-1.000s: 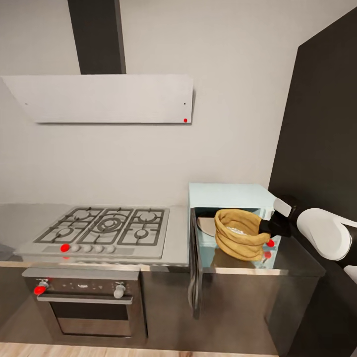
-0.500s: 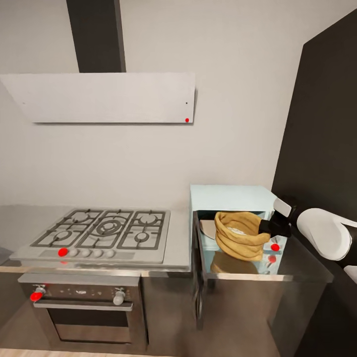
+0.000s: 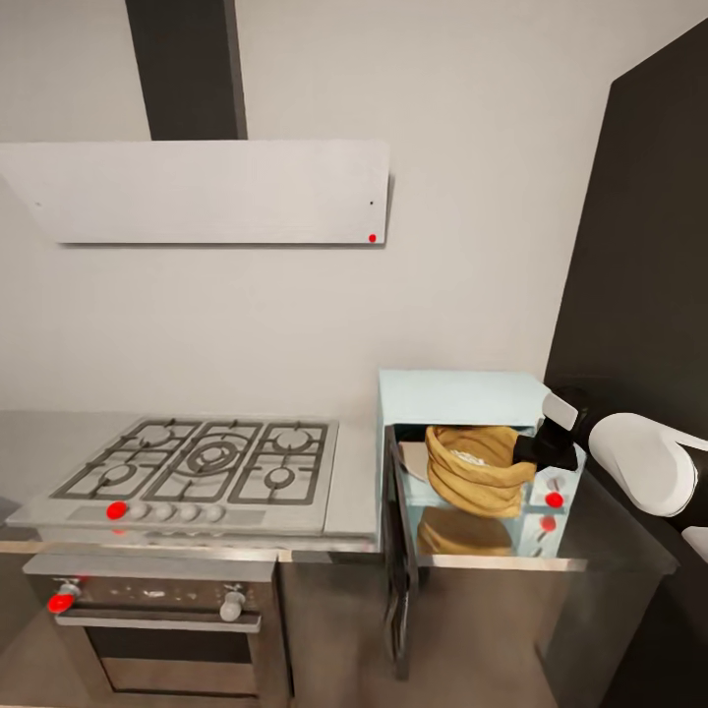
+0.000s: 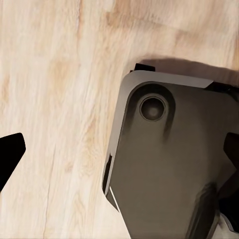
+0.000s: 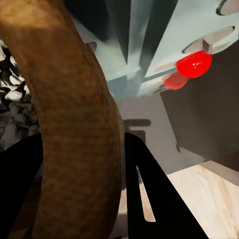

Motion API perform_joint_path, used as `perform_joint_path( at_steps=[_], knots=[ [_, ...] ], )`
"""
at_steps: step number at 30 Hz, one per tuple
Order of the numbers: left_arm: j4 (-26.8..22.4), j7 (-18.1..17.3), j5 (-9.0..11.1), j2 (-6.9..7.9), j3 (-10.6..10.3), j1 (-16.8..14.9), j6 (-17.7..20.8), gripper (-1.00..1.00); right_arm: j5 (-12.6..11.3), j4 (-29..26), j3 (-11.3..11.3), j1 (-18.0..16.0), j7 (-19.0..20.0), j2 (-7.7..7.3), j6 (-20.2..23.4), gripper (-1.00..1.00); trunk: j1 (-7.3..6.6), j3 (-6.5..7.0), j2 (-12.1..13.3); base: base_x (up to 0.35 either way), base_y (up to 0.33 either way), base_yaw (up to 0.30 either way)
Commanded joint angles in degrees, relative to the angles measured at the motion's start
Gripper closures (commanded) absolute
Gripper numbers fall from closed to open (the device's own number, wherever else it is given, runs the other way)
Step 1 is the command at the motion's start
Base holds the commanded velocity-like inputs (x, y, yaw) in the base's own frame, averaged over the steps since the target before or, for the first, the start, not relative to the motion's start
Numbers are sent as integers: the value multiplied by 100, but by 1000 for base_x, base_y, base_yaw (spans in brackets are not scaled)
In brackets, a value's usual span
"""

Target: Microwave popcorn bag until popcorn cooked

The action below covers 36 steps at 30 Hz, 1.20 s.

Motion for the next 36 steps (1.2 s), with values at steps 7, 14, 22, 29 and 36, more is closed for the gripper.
perform_joint_path(
  at_steps=[7,14,22,29,36],
  knots=[
    [-8,-1,-2,-7,19,1,-5,-100,12,12,-46,-9,-38,-2,0,100,2,-9,-7,157,0,0],
    [-7,-1,-2,-10,19,1,-5,-100,12,12,-45,-9,-38,-2,0,100,2,-9,-7,118,0,0],
    [-8,-1,-2,-2,19,1,-5,-100,12,12,-45,-9,-38,-2,0,100,2,-9,-7,4,0,0],
    [-6,-1,-2,-4,19,1,-5,-100,12,12,-48,-9,-38,-2,0,100,2,-9,-7,0,0,0],
    [-8,-1,-2,-2,19,1,-5,-100,12,12,-50,-9,-38,-2,0,-100,2,-9,-7,0,0,0]
  ],
)
